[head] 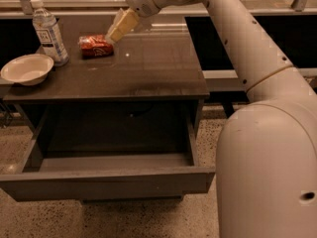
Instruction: Place blue plastic bottle into top drawer
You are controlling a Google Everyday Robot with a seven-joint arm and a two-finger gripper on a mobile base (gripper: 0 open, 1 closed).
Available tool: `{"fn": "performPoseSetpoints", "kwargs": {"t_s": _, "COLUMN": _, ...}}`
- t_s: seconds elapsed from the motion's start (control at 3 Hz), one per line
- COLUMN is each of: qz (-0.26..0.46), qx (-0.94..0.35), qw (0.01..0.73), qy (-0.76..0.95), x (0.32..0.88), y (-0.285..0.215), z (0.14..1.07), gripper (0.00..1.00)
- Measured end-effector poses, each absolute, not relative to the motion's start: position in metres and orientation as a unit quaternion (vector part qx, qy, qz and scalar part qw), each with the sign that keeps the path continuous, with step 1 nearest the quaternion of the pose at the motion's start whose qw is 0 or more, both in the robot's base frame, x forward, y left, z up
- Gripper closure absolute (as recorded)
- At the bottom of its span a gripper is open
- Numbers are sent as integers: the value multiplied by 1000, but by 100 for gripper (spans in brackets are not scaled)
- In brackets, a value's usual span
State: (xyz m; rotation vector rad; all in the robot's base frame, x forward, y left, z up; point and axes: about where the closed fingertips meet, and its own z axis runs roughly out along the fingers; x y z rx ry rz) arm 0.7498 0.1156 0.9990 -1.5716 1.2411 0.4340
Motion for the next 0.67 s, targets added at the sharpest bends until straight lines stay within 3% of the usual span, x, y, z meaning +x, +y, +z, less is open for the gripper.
{"fn": "performPoseSetpoints", "kwargs": {"t_s": 0.67, "qz": 204, "qx": -628, "qw": 554, "qy": 507, "x": 771, "y": 140, "z": 989, "gripper": 0}}
